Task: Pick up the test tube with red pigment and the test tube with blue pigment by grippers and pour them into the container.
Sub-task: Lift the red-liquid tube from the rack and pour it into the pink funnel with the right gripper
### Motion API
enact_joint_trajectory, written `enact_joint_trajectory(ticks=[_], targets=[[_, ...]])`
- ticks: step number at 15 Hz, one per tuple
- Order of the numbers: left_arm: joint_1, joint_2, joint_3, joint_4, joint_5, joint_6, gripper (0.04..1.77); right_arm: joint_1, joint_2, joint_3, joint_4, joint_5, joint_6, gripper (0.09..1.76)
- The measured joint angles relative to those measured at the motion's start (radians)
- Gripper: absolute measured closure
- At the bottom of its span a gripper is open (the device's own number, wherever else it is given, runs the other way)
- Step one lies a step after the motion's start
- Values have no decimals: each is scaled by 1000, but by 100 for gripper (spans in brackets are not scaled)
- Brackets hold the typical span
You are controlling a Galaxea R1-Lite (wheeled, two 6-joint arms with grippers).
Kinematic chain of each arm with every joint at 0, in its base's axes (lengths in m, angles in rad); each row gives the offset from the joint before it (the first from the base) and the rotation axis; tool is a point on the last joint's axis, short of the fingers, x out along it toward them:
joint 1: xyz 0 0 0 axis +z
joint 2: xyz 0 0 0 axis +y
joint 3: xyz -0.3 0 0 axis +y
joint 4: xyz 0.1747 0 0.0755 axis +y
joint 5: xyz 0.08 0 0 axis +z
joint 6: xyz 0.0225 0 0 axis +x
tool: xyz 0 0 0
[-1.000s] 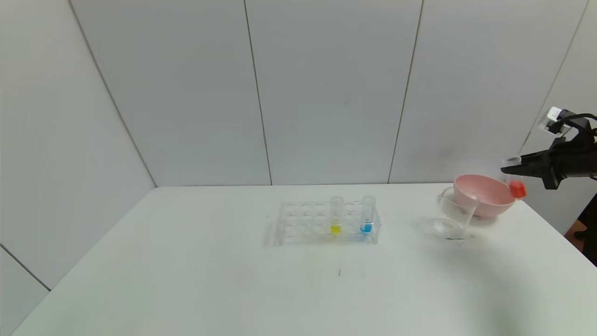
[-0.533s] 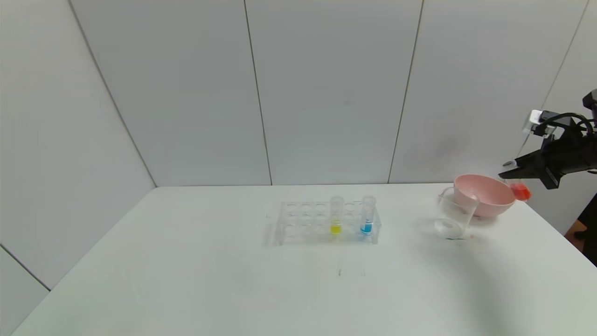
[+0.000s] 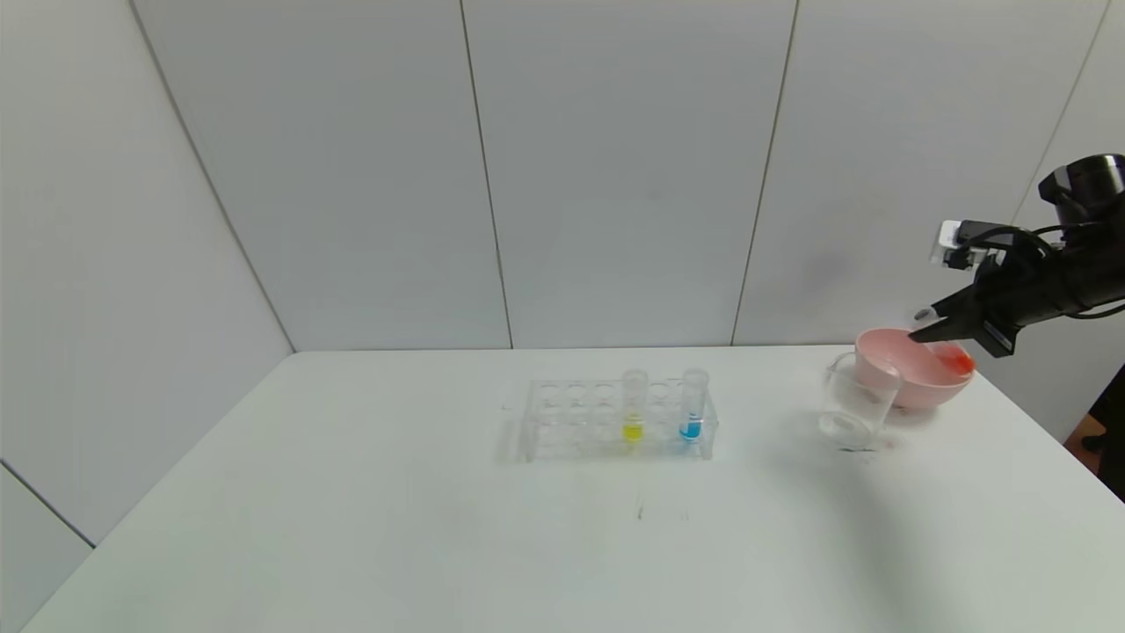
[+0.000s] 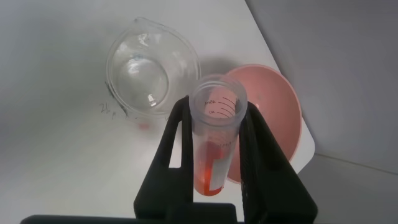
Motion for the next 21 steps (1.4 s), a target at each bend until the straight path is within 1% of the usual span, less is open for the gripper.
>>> enact_joint_trajectory(ticks=[3, 6, 8, 11, 13, 16, 19, 21], targets=[[0, 0, 0, 0, 0, 0, 5, 16, -1, -3, 28, -62, -42, 136], [0, 0, 0, 0, 0, 0, 5, 38, -5, -3, 66, -160, -67, 136], [0, 0, 0, 0, 0, 0, 5, 62, -11, -3, 93, -179, -67, 136], [0, 0, 0, 0, 0, 0, 5, 93, -13, -3, 95, -270, -64, 136], [0, 0, 0, 0, 0, 0, 5, 107, -14, -3, 97, -291, -60, 136], [0, 0, 0, 0, 0, 0, 5, 131, -15, -3, 100, -396, -63, 136], [0, 0, 0, 0, 0, 0, 5, 153, -13, -3, 107, -413, -61, 136], [0, 0, 0, 0, 0, 0, 5, 165, -11, -3, 126, -460, -63, 136]])
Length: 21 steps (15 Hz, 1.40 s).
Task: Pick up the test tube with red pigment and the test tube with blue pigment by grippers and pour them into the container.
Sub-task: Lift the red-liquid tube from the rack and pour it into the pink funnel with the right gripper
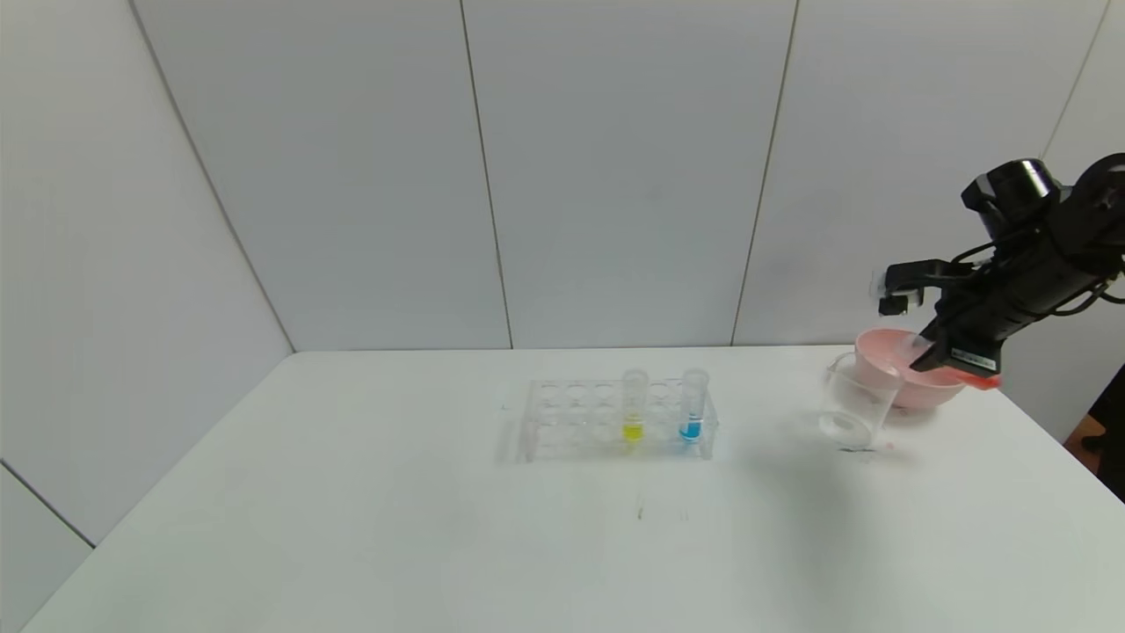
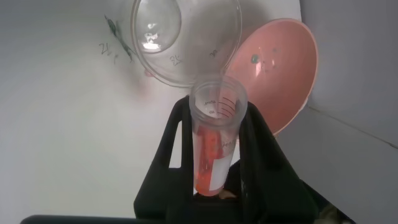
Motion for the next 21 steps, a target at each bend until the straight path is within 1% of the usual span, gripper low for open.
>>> enact_joint_trajectory(ticks=[2, 6, 8, 9, 12, 14, 18, 21], targets=[[0, 0, 0, 0, 0, 0, 5, 10, 3, 0, 11, -36, -2, 136], [0, 0, 0, 0, 0, 0, 5, 21, 12, 0, 18, -52, -3, 136], [0, 0, 0, 0, 0, 0, 5, 28, 16, 0, 18, -128, -8, 136], [0, 0, 0, 0, 0, 0, 5, 32, 18, 0, 16, -148, -9, 136], [0, 0, 0, 0, 0, 0, 5, 44, 24, 0, 10, -166, -21, 136], [0, 0, 0, 0, 0, 0, 5, 55, 26, 0, 0, -229, -50, 136], [0, 0, 0, 0, 0, 0, 5, 79, 34, 0, -21, -258, -56, 136], [0, 0, 0, 0, 0, 0, 5, 101, 38, 0, -60, -366, -91, 136]])
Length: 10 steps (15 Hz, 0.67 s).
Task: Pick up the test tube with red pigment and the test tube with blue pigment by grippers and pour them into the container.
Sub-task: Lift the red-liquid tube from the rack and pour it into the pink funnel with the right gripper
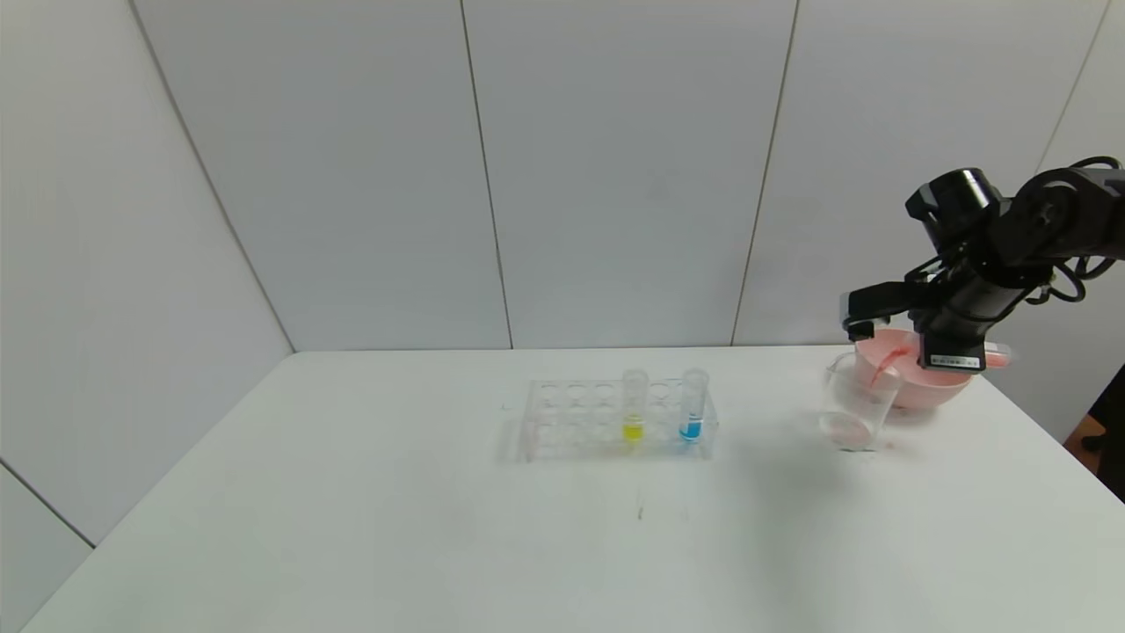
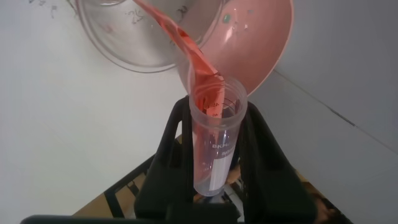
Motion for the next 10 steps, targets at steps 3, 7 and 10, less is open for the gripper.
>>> enact_joint_trajectory(ticks=[3, 7, 10], targets=[[0, 0, 0, 0, 0, 0, 5, 14, 7, 0, -33, -43, -25, 136], [0, 0, 0, 0, 0, 0, 5, 36, 13, 0, -39, -46, -49, 136], [0, 0, 0, 0, 0, 0, 5, 56, 13, 0, -40, -93, -72, 136]])
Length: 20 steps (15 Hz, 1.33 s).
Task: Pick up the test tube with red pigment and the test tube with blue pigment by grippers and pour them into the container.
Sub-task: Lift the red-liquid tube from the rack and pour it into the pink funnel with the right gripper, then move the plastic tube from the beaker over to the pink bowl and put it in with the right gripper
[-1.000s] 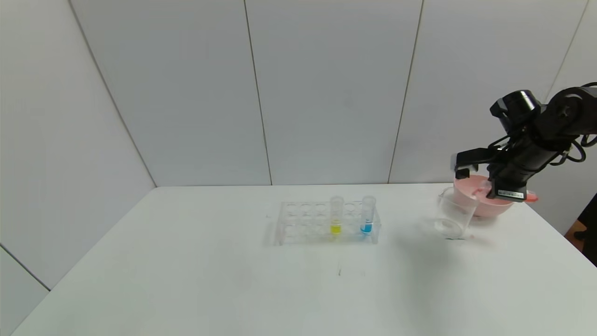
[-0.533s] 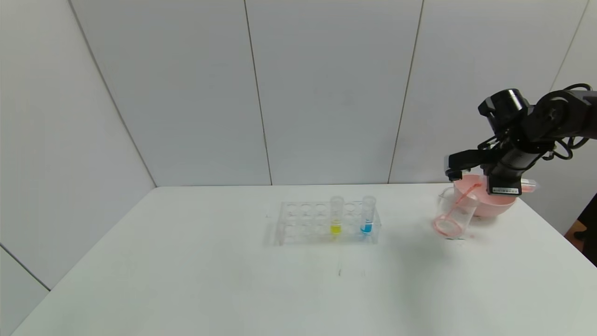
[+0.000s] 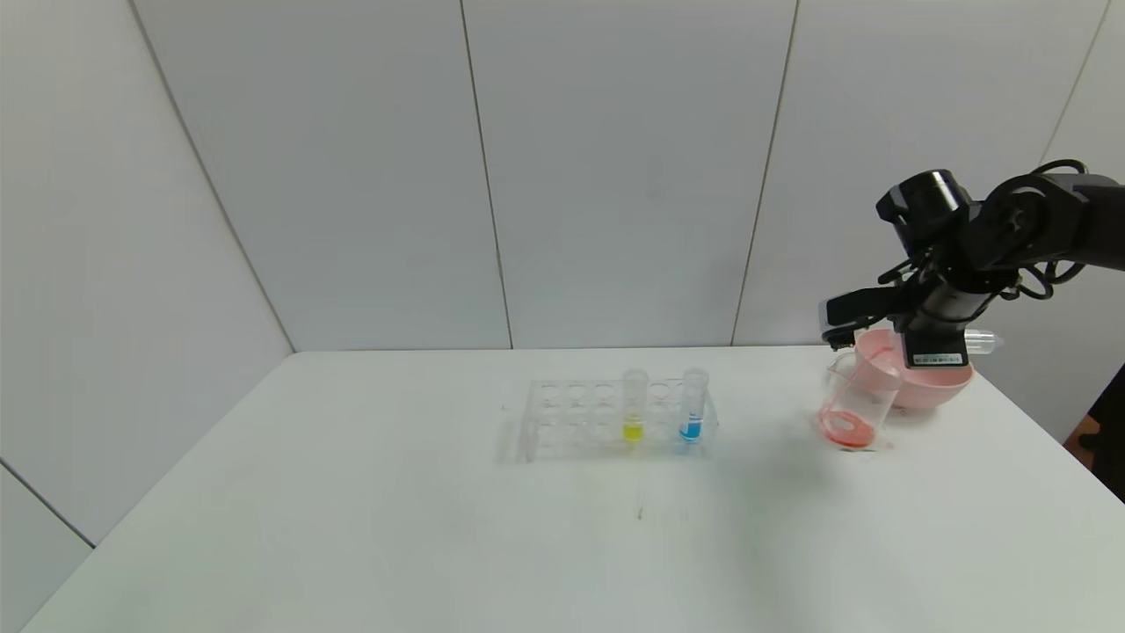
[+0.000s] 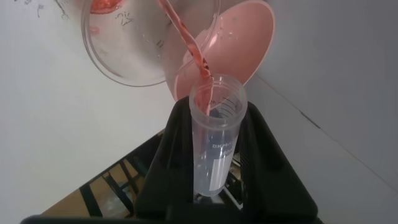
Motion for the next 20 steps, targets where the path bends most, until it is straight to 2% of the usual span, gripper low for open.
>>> enact_joint_trajectory(ticks=[9, 20], targets=[[0, 0, 0, 0, 0, 0, 5, 15, 0, 0, -9, -109, -51, 136], [0, 0, 0, 0, 0, 0, 5, 37, -11, 0, -14, -108, -46, 136]])
